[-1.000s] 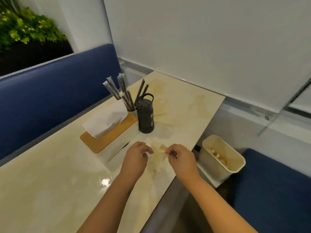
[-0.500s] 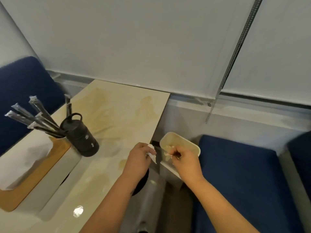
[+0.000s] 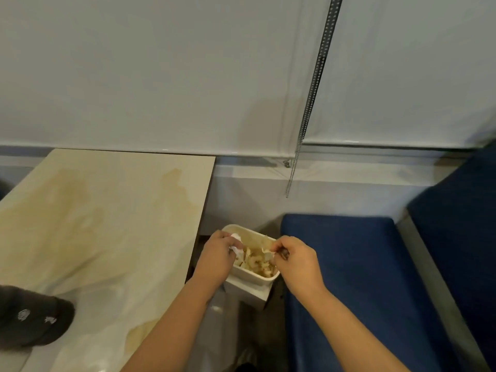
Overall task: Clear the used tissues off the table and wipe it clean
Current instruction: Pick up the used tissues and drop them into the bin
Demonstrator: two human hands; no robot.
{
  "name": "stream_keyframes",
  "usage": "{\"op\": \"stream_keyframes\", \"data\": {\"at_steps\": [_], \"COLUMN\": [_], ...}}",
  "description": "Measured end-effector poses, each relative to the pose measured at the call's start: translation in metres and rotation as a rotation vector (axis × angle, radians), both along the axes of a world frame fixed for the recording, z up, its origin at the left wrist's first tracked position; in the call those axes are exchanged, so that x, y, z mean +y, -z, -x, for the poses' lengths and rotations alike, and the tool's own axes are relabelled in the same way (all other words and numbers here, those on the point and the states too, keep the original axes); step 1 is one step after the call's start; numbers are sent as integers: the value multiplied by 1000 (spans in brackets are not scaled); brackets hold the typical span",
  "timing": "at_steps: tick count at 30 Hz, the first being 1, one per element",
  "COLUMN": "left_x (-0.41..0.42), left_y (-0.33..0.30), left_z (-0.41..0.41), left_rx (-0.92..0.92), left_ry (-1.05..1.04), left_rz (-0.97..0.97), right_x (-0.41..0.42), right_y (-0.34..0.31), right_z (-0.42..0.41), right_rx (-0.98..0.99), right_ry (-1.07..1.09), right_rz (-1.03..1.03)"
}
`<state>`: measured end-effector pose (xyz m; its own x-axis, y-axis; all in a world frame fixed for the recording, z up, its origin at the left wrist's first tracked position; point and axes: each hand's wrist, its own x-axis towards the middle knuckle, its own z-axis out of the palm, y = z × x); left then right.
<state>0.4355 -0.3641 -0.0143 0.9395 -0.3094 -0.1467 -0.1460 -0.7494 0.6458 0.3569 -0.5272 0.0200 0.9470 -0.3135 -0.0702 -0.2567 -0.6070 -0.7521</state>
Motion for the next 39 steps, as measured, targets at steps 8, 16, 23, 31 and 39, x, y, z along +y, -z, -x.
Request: {"op": "stream_keyframes", "data": {"at_steps": [8,16,23,31,39], "left_x": [-25,-31,-18,-9,-5], "left_y": [55,105,120,122,118], "left_z": [-67,-102,-115,-119,-120], "left_rx": [174,327,325,290,287], "left_ry": [68,115,94,39,16], "left_rz": [-82,-148,-106,-50,-3], "right_x": [-14,-18,-15,-10,-5], "right_y": [33,71,91,117,128], "right_z": [-52,-88,-104,-127,-130], "right_rx": [53,117,190,314,399], "right_ry": [24,29,4,-109,-156], "right_rz": [16,1,-14,23,74]}}
